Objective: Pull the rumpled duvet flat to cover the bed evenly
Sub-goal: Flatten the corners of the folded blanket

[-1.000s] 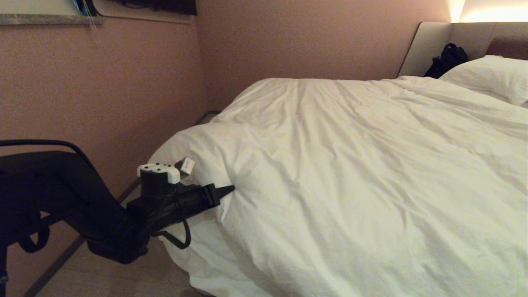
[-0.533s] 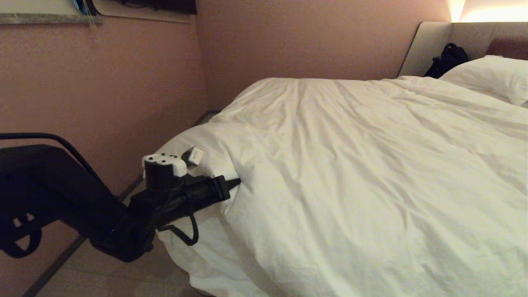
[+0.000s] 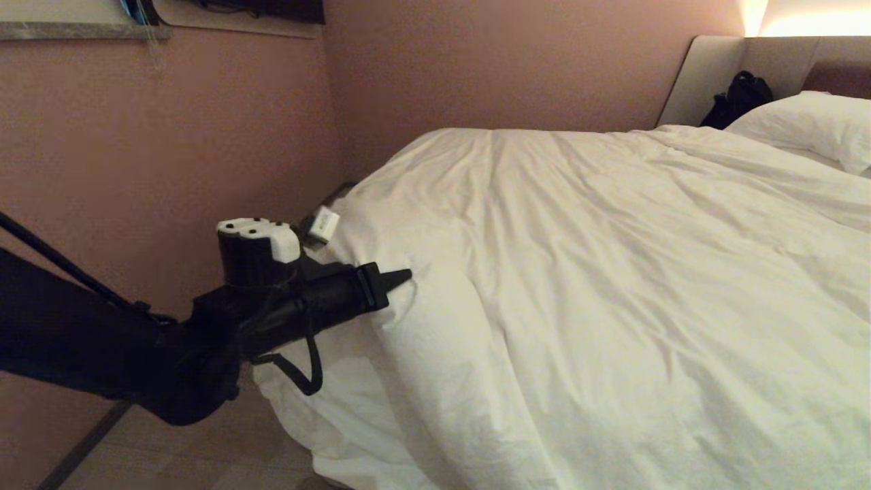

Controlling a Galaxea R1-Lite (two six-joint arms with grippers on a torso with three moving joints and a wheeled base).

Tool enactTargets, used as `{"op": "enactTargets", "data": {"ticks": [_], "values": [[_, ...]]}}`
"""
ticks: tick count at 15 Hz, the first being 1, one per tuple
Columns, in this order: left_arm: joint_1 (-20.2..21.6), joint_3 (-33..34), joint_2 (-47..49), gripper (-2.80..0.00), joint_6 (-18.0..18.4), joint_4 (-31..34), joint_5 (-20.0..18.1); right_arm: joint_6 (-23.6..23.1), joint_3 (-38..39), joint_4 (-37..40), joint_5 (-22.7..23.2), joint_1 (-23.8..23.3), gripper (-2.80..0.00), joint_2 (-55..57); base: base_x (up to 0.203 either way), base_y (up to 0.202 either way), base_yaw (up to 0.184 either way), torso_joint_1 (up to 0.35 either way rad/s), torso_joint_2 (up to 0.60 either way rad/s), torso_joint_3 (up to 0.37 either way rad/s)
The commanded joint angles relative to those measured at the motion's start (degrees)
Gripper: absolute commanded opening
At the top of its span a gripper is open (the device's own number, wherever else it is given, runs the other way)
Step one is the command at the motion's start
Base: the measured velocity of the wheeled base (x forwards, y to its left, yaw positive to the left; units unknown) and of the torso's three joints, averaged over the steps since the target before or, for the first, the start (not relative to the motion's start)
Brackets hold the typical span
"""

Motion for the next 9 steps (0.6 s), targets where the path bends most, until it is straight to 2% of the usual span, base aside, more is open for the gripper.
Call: {"op": "enactTargets", "data": {"ticks": [1,4,9], "values": [[-0.3,-2.0,-5.7,-2.8,-0.2,2.4,-0.1,0.0,0.0,0.0,0.0,0.0,-2.8,0.0,0.0,0.0,0.0,0.0,0.0,0.0],[0.4,-5.5,-8.7,-2.8,-0.3,7.1,0.1,0.0,0.0,0.0,0.0,0.0,-2.8,0.0,0.0,0.0,0.0,0.0,0.0,0.0],[0.4,-5.0,-8.4,-2.8,-0.3,7.7,0.1,0.0,0.0,0.0,0.0,0.0,-2.8,0.0,0.0,0.0,0.0,0.0,0.0,0.0]]}}
